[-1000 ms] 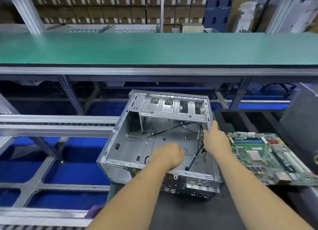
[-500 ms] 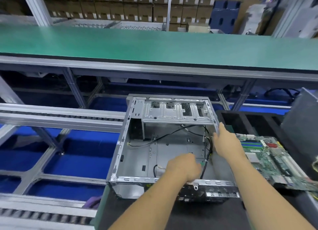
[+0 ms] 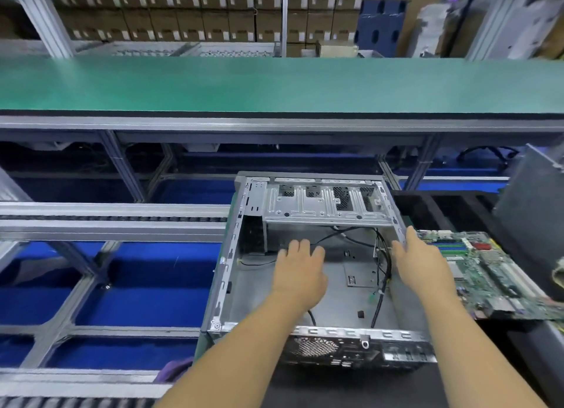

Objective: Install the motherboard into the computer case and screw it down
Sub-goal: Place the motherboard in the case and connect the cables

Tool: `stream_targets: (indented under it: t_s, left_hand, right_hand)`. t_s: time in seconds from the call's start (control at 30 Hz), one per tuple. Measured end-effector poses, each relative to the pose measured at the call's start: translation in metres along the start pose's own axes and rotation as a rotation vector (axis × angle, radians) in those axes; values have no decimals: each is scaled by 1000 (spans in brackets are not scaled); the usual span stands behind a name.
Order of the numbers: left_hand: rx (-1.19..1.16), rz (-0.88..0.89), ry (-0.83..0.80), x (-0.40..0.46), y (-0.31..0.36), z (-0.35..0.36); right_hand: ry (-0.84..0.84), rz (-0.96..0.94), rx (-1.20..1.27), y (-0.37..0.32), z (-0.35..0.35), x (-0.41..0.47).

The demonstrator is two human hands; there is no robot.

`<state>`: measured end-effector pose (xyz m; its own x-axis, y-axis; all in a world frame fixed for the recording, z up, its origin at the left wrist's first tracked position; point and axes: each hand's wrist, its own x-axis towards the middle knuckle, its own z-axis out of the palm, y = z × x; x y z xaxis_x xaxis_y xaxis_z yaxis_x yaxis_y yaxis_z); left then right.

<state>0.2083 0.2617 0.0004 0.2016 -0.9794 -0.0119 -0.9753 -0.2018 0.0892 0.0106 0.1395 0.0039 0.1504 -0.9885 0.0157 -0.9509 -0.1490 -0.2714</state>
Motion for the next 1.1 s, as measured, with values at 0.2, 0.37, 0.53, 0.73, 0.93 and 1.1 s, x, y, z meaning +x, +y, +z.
stream_targets:
  t_s: [0.2, 0.37, 0.53, 0.73, 0.93, 1.1]
  left_hand:
    - [46, -93, 208, 21, -52, -1]
    - [-68, -64, 30, 35, -83, 4]
    - [-87, -134, 71, 39, -72, 6]
    - [-82, -28, 302, 27, -50, 5]
    - [-177, 43, -178, 20, -59, 9]
    - [-232, -11, -211, 26, -60, 12]
  right_hand:
    - [39, 47, -30, 1, 0, -1]
    - [29, 38, -37, -6, -2, 7]
    - [167, 15, -132, -9, -13, 8]
    - [99, -237, 128, -62, 13, -22]
    - [-403, -17, -67, -53, 24, 2]
    - [-356, 13, -61, -59, 30, 9]
